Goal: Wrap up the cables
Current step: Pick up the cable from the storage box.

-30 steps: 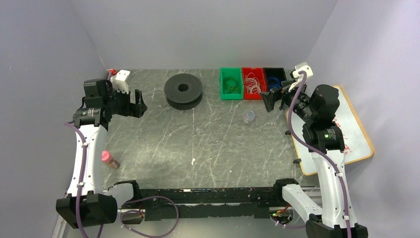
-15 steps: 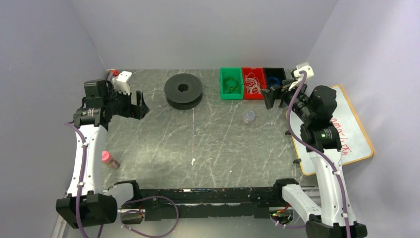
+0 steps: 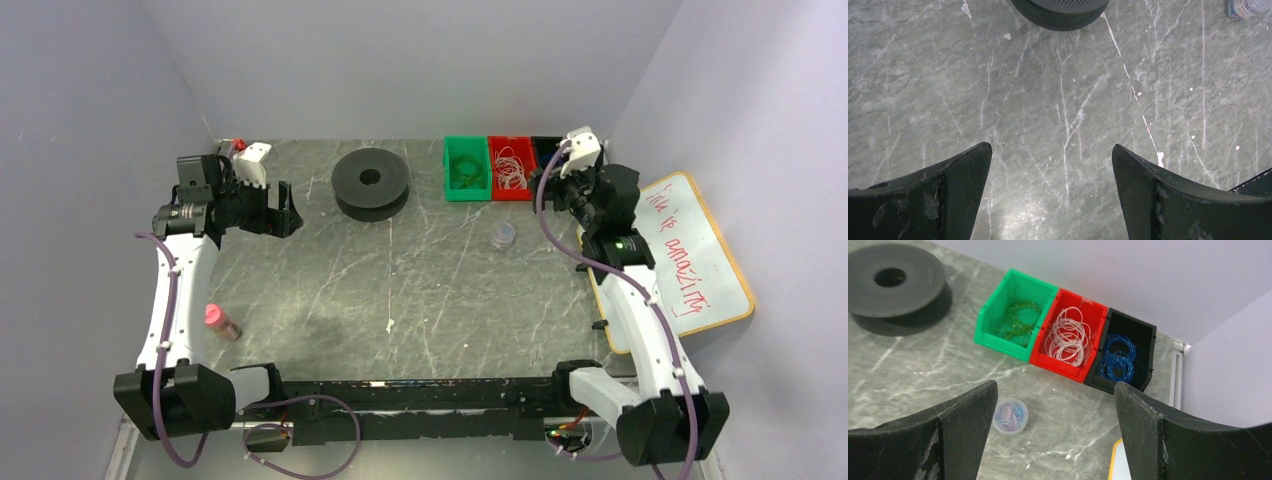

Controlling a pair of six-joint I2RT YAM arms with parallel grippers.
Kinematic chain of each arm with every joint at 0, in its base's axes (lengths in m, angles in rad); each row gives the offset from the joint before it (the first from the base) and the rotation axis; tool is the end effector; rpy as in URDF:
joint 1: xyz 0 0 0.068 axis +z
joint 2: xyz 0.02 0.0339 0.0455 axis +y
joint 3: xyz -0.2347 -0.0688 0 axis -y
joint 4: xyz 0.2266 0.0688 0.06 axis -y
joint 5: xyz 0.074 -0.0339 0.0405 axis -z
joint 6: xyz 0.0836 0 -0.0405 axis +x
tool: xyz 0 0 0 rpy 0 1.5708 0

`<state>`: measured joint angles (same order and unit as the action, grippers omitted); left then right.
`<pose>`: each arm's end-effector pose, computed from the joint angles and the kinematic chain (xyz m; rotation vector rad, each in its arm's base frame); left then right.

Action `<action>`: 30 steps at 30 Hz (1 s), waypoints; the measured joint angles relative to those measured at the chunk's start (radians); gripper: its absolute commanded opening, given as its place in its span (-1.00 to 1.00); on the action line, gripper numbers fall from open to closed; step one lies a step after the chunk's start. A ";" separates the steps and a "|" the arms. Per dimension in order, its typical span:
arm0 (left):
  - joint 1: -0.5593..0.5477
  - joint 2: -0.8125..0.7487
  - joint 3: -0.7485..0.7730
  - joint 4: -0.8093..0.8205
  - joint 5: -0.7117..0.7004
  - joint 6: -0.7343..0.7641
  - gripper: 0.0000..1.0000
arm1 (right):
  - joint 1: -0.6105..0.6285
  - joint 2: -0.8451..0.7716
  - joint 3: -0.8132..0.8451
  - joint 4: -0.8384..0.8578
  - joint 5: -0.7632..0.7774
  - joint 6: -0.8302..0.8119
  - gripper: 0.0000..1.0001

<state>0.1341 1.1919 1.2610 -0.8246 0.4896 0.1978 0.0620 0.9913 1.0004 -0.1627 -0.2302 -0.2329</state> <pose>0.2656 -0.0038 0.3057 0.3124 2.2277 -0.3915 0.2694 0.0358 0.3482 -0.4194 1.6689 0.0720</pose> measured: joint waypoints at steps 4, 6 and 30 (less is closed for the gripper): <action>0.000 -0.002 0.000 -0.009 0.003 0.002 0.89 | 0.001 0.082 -0.008 0.017 0.042 -0.037 0.85; 0.000 -0.002 0.000 -0.012 0.004 0.003 0.89 | 0.001 0.096 -0.015 0.016 0.048 -0.047 0.87; 0.000 -0.026 -0.026 -0.006 0.010 0.010 0.89 | 0.083 0.464 0.245 0.002 0.320 0.138 0.85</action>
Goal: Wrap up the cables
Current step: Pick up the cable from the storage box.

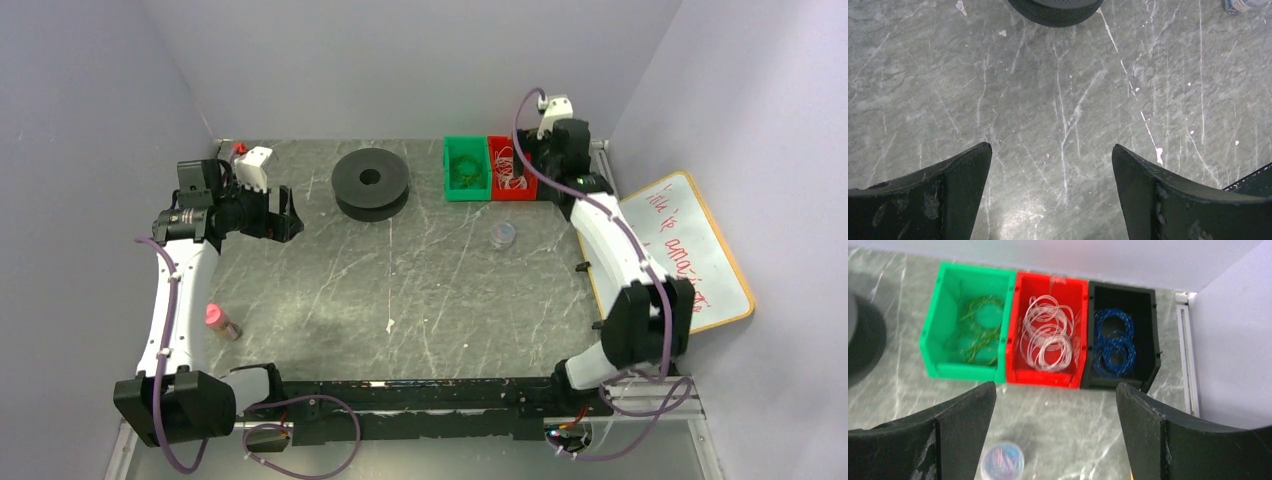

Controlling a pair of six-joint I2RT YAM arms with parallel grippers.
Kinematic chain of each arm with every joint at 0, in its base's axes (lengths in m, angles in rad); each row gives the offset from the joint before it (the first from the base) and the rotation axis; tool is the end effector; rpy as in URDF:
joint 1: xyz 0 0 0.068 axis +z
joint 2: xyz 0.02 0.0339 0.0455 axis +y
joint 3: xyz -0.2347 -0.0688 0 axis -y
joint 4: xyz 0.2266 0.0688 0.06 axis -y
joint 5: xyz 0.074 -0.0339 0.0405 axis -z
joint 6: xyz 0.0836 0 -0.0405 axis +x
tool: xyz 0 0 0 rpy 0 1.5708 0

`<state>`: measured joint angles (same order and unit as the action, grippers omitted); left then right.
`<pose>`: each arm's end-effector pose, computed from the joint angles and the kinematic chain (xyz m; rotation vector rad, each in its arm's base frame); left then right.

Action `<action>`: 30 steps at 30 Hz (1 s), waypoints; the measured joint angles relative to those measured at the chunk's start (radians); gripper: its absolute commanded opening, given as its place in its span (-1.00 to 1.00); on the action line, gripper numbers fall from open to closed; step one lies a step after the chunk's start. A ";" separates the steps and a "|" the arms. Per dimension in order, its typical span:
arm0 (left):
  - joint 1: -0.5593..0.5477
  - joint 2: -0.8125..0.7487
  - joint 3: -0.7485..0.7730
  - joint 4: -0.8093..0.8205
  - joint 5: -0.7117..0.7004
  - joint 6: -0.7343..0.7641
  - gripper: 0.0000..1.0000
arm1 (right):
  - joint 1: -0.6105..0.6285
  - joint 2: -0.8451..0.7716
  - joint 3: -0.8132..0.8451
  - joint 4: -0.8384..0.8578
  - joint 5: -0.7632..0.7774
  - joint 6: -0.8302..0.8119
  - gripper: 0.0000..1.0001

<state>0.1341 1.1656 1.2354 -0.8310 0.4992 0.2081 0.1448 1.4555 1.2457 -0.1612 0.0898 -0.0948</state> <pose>0.2591 -0.0054 0.3032 0.3271 2.2274 -0.3989 0.3709 0.0465 0.3011 -0.1726 1.9329 -0.0540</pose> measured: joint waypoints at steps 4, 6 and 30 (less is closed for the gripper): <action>0.000 0.000 -0.003 0.000 0.000 0.001 0.89 | -0.004 0.205 0.257 -0.106 0.063 0.069 0.81; 0.000 0.003 -0.003 0.000 0.000 0.001 0.89 | -0.006 0.307 0.380 -0.152 0.084 0.125 0.76; 0.000 0.040 -0.005 0.002 -0.008 0.008 0.89 | -0.008 0.820 0.862 -0.317 0.193 0.482 0.25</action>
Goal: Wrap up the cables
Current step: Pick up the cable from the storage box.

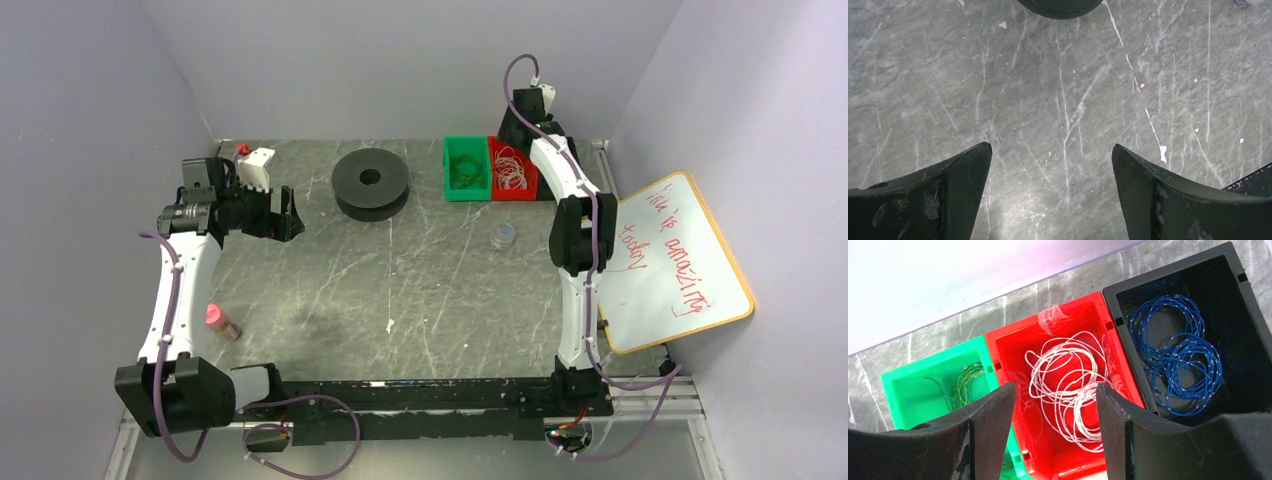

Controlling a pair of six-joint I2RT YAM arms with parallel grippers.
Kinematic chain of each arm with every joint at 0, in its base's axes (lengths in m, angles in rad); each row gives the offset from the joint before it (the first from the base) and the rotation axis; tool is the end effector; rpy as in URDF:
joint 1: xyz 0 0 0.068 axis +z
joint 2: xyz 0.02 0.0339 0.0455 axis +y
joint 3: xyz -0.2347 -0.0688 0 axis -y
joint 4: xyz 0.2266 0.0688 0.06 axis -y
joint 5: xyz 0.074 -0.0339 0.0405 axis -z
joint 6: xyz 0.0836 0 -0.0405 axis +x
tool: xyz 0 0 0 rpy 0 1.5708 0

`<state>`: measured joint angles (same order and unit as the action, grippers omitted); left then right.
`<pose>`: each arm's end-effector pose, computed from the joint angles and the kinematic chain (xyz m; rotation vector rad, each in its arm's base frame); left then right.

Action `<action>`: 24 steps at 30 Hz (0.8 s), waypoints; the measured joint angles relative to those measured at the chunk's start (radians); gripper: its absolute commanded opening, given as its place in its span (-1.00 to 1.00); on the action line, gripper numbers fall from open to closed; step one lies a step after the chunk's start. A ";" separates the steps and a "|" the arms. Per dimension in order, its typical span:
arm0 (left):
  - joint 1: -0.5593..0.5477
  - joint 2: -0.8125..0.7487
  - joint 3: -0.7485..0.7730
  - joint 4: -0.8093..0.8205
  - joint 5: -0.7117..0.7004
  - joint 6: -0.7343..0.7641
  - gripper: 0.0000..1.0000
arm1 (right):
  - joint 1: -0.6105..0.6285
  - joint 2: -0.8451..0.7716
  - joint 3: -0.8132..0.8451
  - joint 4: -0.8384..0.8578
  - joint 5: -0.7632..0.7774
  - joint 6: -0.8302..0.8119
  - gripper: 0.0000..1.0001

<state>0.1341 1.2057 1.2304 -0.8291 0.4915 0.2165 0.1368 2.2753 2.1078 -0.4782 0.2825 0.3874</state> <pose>0.2666 -0.0038 0.2919 0.3242 2.2681 -0.4027 0.5269 0.0490 0.2209 0.4261 2.1451 -0.0178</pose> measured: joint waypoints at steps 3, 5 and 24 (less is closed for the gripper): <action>0.000 0.004 0.000 0.000 0.000 0.000 0.89 | 0.000 0.031 0.018 0.001 0.015 0.010 0.23; 0.000 0.004 0.000 0.000 0.000 0.000 0.89 | 0.004 0.053 0.027 0.001 0.023 0.014 0.23; 0.000 0.010 0.000 0.000 0.000 0.000 0.89 | 0.026 0.146 0.107 -0.022 0.026 0.029 -0.01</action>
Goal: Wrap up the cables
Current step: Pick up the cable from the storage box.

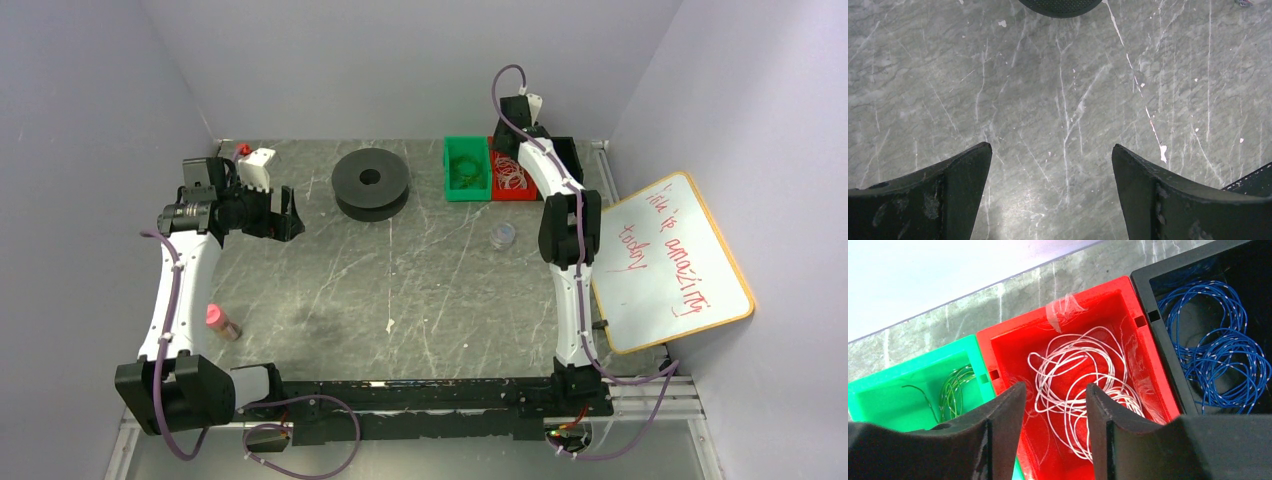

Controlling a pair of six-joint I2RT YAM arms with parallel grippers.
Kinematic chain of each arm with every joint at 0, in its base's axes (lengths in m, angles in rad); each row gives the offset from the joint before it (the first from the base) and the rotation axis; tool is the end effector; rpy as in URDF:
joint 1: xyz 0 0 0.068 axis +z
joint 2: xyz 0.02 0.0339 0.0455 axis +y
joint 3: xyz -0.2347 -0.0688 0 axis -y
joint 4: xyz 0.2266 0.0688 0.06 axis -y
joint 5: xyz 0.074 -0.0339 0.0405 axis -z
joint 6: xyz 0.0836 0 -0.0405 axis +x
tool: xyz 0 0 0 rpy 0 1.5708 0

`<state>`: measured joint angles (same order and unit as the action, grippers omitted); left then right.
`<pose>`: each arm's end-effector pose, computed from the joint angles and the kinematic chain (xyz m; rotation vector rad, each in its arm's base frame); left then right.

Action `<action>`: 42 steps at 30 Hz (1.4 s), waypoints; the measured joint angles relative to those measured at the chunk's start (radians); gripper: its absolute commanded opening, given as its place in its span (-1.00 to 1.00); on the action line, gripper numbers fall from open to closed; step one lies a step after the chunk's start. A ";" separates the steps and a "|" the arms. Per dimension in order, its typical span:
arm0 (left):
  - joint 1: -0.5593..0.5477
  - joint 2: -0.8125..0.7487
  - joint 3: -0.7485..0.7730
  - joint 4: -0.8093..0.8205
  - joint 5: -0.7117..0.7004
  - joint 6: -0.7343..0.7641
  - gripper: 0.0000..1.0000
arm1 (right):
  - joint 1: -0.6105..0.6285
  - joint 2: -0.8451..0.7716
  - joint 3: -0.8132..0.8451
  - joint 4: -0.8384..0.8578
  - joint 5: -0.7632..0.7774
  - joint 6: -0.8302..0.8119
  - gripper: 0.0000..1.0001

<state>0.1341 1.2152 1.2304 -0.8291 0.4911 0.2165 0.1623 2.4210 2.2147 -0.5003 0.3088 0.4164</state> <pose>0.2683 -0.0036 0.2896 0.3221 2.2771 -0.4060 0.5442 0.0634 0.1809 0.4418 2.1939 -0.0393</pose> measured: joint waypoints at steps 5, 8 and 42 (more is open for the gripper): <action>0.000 0.002 0.000 0.000 0.000 0.000 0.89 | 0.000 0.011 0.000 -0.002 0.000 0.003 -0.02; 0.000 0.002 0.000 0.000 0.000 0.000 0.89 | 0.000 0.020 0.000 -0.004 0.000 0.004 -0.03; -0.080 -0.001 0.035 0.014 0.003 0.002 0.90 | -0.001 -0.639 -0.451 0.177 -0.234 -0.148 -1.00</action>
<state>0.0536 1.2144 1.2655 -0.8150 0.4938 0.2184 0.1616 1.7821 1.7634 -0.3237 0.0746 0.2687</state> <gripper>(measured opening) 0.948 0.017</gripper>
